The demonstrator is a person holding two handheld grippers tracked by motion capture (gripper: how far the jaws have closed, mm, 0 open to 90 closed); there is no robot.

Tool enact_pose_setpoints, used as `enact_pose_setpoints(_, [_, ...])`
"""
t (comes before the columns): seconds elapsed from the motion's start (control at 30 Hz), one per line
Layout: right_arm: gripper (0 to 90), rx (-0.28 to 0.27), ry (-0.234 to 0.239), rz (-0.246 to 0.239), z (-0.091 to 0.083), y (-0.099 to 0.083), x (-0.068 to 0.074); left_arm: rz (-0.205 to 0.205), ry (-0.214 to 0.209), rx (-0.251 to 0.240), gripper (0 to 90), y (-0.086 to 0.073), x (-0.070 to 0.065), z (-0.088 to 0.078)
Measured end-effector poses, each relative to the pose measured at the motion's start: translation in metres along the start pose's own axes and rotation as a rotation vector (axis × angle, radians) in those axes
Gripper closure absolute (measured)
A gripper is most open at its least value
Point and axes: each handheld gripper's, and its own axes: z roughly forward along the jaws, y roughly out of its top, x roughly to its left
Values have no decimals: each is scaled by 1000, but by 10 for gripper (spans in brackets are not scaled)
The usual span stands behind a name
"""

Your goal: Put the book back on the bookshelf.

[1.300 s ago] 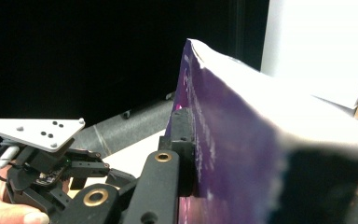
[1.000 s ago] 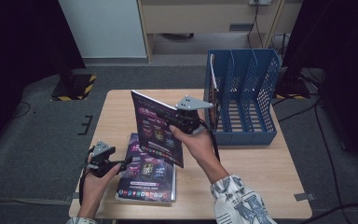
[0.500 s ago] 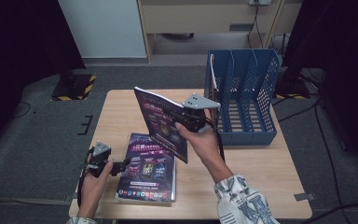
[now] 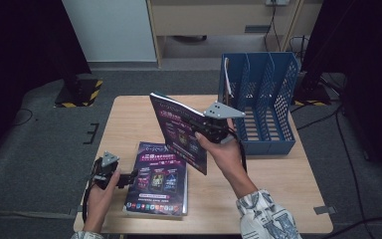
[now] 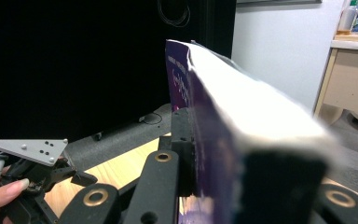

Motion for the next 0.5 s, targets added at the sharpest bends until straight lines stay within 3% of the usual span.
enact_pose_setpoints(0.1, [840, -2, -2, 1, -4, -1, 0, 15, 8, 3, 35, 0, 0, 0])
enact_pose_setpoints(0.5, [840, -1, -16, 0, -14, -4, -6, 1, 10, 8, 31, -1, 1, 1])
